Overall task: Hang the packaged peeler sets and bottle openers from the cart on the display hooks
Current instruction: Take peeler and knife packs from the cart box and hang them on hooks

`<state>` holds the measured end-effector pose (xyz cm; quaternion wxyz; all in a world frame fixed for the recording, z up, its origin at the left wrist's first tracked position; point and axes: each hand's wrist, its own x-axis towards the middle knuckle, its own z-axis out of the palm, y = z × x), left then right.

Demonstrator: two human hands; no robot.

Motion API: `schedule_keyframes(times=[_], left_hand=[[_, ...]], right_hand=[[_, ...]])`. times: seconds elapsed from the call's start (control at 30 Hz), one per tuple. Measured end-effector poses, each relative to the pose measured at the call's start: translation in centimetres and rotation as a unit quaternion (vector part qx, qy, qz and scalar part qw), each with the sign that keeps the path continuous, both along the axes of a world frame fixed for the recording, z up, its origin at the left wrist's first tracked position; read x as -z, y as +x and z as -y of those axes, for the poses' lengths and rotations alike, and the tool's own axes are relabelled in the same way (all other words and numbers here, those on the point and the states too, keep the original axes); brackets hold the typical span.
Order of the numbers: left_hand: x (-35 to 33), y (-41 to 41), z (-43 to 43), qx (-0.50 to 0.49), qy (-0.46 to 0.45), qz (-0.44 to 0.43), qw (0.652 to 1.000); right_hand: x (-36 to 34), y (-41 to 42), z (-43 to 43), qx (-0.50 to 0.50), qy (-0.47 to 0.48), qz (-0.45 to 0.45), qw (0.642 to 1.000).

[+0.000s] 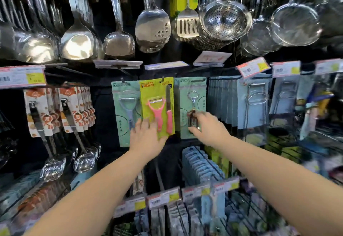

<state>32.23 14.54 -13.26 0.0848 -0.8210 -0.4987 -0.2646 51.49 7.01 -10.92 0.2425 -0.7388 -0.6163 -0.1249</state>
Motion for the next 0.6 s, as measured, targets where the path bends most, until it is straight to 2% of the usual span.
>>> schedule_keyframes(times=[0.13, 0.33, 0.6], left_hand=[[1.5, 2.8, 1.7, 0.077, -0.002, -0.085, 0.993], [4.4, 9.8, 6.1, 0.206, -0.034, -0.121, 0.970], [6.5, 20.1, 15.7, 0.310, -0.065, -0.201, 0.927]], right_hand=[[1.9, 2.1, 4.6, 0.071, -0.049, 0.071, 0.994], [5.4, 6.3, 14.2, 0.197, -0.123, 0.062, 0.971], [8.7, 12.8, 28.5, 0.365, -0.235, 0.008, 0.901]])
